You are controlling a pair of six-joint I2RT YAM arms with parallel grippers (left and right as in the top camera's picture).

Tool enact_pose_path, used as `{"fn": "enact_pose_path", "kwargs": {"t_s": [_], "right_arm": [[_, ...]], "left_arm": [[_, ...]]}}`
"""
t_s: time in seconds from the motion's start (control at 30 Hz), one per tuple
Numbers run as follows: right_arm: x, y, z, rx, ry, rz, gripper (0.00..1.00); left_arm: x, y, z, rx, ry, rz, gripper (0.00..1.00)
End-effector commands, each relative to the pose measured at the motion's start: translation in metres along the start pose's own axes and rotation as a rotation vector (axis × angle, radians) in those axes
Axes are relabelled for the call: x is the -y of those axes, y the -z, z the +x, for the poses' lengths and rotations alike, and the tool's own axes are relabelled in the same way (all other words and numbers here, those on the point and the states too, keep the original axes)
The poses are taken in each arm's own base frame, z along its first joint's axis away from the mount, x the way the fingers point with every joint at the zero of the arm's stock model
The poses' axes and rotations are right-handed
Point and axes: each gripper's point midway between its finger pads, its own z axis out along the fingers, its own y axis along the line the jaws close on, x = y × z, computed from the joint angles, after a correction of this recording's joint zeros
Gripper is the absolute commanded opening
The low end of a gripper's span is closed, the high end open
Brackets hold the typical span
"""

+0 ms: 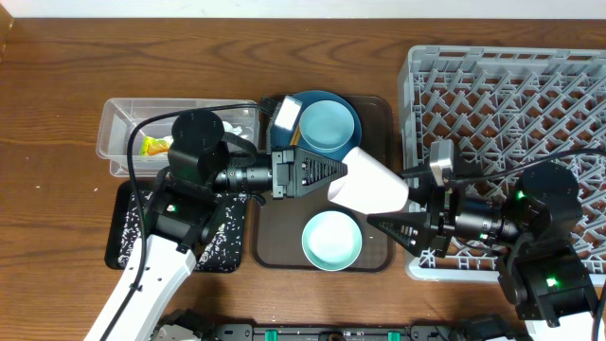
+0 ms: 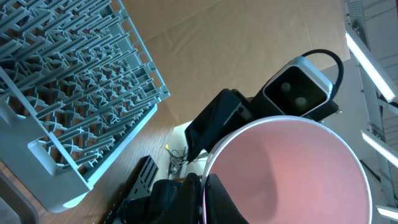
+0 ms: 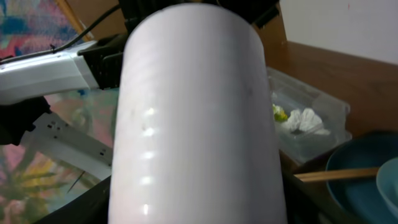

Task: Sort waste into correct bins and load items into the dishwasher rack
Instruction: 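Grasp the white cup with the right gripper from the left gripper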

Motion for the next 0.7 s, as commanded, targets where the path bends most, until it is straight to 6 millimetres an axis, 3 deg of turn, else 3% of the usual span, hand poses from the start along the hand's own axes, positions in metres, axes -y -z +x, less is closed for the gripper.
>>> {"fn": "enact_pose_path", "kwargs": {"t_s": [0.0, 0.23, 0.47, 0.57, 0.67], "right_arm": [[-0.0118, -0.0031, -0.0076, 0.007, 0.057, -0.039, 0.70], [-0.0198, -0.0067, -0.0102, 0.012, 0.093, -0.069, 0.70], [-0.0213, -0.0077, -0.0097, 0.010, 0.095, -0.075, 0.62], [-0.0209, -0.0077, -0.0112, 0.015, 0.102, -0.071, 0.61], [-0.0150, -0.0080, -0.0133, 0.025, 0.101, -0.036, 0.54]], "left_arm": [[0.0102, 0.0012, 0.0001, -0.001, -0.029, 0.014, 0.06], [0.0099, 0.0012, 0.0003, -0.002, -0.026, 0.013, 0.06], [0.0098, 0.0012, 0.0002, -0.001, -0.038, 0.013, 0.07], [0.0090, 0.0012, -0.0004, 0.002, -0.111, 0.010, 0.16], [0.0033, 0.0031, -0.0065, 0.026, -0.186, -0.011, 0.27]]}}
